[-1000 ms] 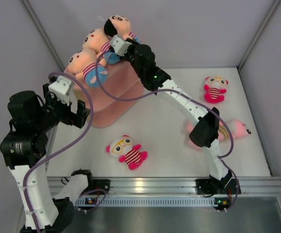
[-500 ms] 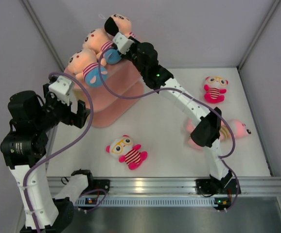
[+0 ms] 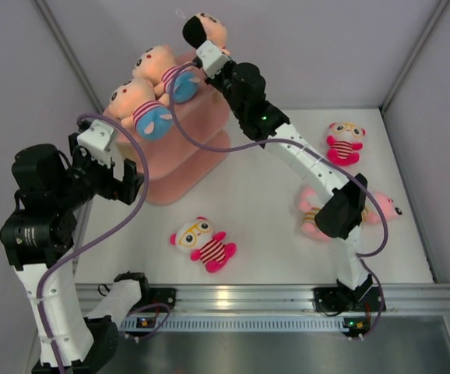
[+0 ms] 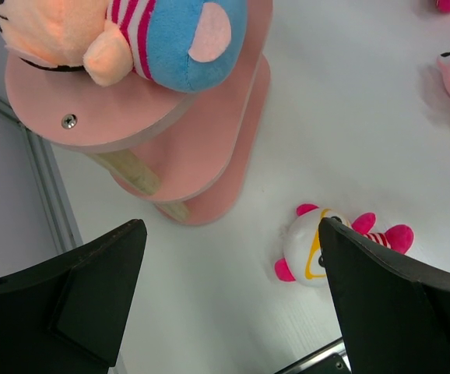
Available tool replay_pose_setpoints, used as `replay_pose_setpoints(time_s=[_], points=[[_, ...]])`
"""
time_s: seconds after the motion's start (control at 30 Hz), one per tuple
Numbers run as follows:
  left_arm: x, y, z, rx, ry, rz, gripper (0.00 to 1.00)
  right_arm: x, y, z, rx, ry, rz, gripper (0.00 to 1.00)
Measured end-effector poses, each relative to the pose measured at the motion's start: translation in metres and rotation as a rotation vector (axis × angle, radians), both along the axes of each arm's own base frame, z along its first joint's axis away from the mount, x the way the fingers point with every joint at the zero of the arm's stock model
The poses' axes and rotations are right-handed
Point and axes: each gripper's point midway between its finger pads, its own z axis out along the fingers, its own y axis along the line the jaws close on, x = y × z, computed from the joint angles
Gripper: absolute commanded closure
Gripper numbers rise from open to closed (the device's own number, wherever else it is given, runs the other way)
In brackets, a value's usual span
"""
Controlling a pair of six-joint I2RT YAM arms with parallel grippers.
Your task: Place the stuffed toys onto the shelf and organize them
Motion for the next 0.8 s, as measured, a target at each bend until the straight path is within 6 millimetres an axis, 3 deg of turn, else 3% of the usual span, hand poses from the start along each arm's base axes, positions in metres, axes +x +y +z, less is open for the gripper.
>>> replay_pose_setpoints(time_s=[0.17,0.27,0.33,0.4,0.57,0.8], points=[[0.004,-0.004,0.024,-0.032,-0.043,-0.005,0.01,-0.015,-0.032,0.027,-0.012,-0.068,-0.102,1.00],[0.007,-0.007,0.050,-0.064,-0.108,-0.007,0.01,-0.041,-0.055,0.042,-0.068,-0.133,-0.161,1.00],[0.006,-0.009,0.065,-0.088,-0.143,-0.008,0.02,-0.070,-0.064,0.057,-0.100,-0.201,-0.177,1.00],[0.006,-0.013,0.080,-0.115,-0.176,-0.019,0.01,-0.102,-0.060,0.072,-0.118,-0.273,-0.169,1.00],[0.006,-0.027,0.114,-0.193,-0.241,-0.076,0.01,-0.181,-0.026,0.097,-0.155,-0.438,-0.095,1.00],[0.001,-0.048,0.141,-0.304,-0.268,-0.183,0.02,-0.238,0.014,0.093,-0.262,-0.549,-0.048,1.00]])
